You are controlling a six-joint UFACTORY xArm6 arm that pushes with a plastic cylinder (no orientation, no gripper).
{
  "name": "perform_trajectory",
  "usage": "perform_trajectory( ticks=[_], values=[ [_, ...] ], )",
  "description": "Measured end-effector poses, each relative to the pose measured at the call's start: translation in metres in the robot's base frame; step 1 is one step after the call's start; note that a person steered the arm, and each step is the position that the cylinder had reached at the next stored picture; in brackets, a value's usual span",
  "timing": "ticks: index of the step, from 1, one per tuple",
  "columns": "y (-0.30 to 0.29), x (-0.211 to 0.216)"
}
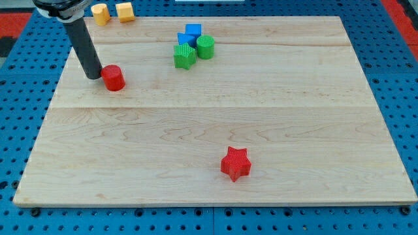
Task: Move the red circle to the top left of the red star
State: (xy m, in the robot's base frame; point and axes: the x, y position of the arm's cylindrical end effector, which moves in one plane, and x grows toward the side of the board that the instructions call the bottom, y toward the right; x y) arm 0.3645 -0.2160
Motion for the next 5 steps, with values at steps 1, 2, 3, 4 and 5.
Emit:
perform_trajectory(
  ticks=[1, 2, 3, 4, 5],
  values=[
    [0.052, 0.023],
    [0.134, 0.077],
    [0.178, 0.101],
    [0.169, 0.062],
    [0.177, 0.013]
  ],
)
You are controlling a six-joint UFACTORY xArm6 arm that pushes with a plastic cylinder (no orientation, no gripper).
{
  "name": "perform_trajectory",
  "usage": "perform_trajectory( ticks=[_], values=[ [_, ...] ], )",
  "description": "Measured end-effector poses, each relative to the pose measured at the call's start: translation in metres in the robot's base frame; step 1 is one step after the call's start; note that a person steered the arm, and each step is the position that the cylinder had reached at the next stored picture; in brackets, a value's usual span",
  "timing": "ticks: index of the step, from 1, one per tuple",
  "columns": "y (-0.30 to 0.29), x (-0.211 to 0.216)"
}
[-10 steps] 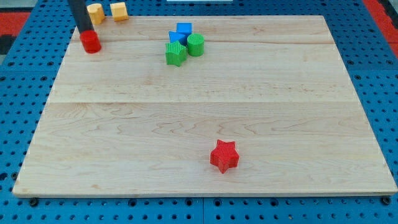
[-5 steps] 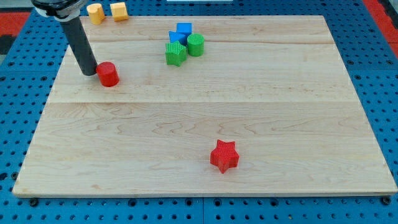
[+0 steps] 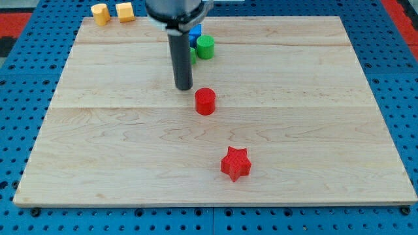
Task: Move the red circle to the top left of the red star
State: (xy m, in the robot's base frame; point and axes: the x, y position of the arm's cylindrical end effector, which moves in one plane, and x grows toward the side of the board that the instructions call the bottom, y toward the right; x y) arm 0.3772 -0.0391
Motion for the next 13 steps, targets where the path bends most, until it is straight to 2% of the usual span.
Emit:
perform_trajectory(
  ticks=[1, 2, 3, 4, 5, 6, 7, 8, 9, 10, 11, 13],
  values=[
    [0.071, 0.023],
    [0.059, 0.067],
    [0.068, 0.006],
    [0.034, 0.005],
    [0.027, 0.079],
    [0.027, 0.114],
    [0.003, 0.059],
    [-0.040, 0.067],
    [-0.025, 0.127],
    [-0.024, 0.120],
    [-0.011, 0.087],
    [-0.001, 0.121]
  ],
)
